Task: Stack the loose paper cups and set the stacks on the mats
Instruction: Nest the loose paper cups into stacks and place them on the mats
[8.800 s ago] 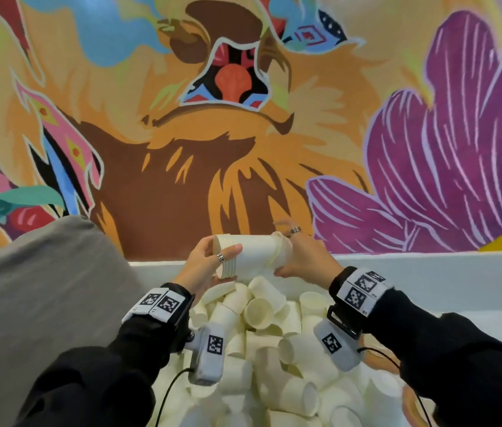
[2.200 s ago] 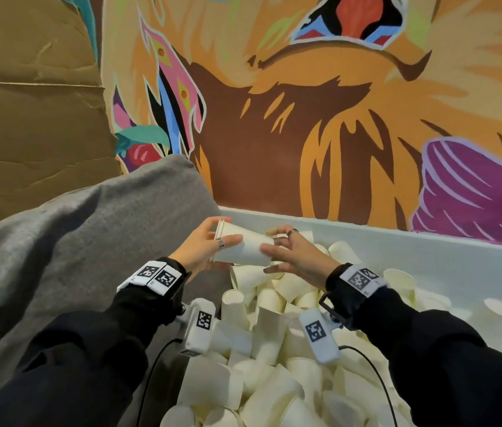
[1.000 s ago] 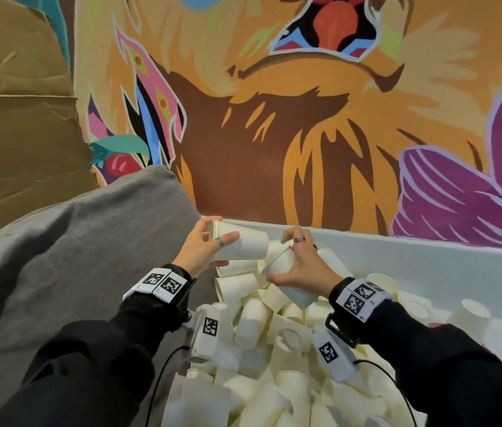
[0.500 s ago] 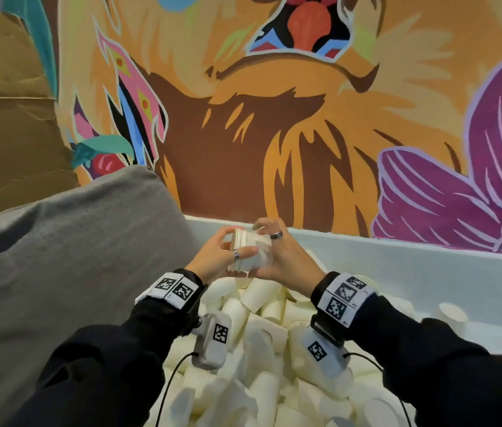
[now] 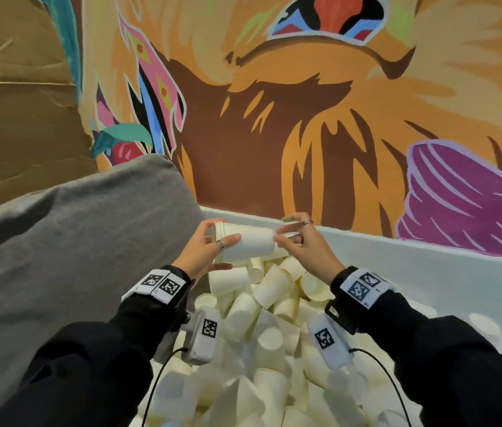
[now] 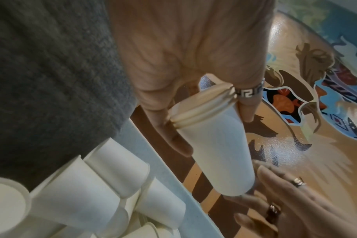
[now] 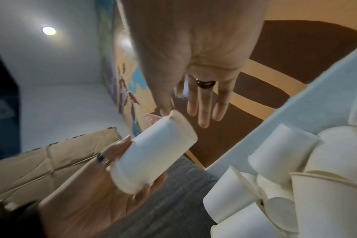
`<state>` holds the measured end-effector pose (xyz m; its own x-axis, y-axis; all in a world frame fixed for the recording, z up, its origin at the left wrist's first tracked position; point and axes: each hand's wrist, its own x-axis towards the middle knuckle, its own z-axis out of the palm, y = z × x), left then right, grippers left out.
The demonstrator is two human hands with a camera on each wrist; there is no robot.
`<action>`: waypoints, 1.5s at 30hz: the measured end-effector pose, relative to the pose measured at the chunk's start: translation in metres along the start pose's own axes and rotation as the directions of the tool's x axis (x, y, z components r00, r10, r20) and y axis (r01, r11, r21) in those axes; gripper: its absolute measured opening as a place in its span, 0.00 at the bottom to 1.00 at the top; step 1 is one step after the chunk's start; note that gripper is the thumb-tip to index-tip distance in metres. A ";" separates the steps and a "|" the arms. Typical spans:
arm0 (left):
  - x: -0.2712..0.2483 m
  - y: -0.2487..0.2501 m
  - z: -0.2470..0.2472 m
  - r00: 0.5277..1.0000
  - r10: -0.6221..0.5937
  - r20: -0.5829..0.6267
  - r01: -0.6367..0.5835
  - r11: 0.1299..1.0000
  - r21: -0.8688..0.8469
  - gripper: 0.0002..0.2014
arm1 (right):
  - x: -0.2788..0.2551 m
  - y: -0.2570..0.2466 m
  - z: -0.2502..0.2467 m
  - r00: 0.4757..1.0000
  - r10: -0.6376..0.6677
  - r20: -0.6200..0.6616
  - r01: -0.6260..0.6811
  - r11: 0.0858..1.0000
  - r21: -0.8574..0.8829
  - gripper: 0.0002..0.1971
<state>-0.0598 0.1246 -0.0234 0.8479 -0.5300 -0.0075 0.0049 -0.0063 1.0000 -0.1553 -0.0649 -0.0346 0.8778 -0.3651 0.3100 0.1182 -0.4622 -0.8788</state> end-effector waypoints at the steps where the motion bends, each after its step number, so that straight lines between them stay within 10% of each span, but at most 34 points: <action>1: 0.004 -0.001 -0.005 1.000 0.002 -0.012 -0.002 1.000 0.001 0.24 | 0.007 0.007 0.000 0.998 0.059 -0.033 -0.058 0.998 0.007 0.11; 6: 0.021 -0.004 -0.026 0.997 -0.016 -0.073 0.016 1.000 0.001 0.25 | 0.032 0.051 0.006 0.927 0.375 0.021 -0.361 0.904 -0.228 0.11; 12: 0.041 0.000 -0.043 0.992 -0.005 -0.130 0.002 1.000 -0.021 0.21 | 0.054 0.080 0.011 0.925 0.380 -0.023 -0.324 0.752 -0.574 0.09; 19: 0.055 -0.004 -0.049 0.995 0.000 -0.096 0.000 1.000 0.002 0.22 | 0.080 0.086 0.022 0.910 0.402 -0.098 -0.378 0.714 -0.589 0.14; 36: 0.064 -0.015 -0.049 0.994 -0.016 -0.107 0.020 0.999 0.034 0.22 | 0.088 0.072 0.019 0.982 0.090 -0.169 -0.149 0.912 -0.383 0.17; 45: 0.058 -0.001 -0.050 0.993 0.001 -0.118 -0.009 0.998 -0.062 0.23 | 0.056 0.005 -0.009 0.989 0.043 -0.139 -0.021 0.987 0.158 0.10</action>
<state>0.0155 0.1363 -0.0247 0.9046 -0.4263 -0.0059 0.0305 0.0508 0.9982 -0.1101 -0.0949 -0.0185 0.8094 -0.4932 0.3188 0.1714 -0.3209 -0.9315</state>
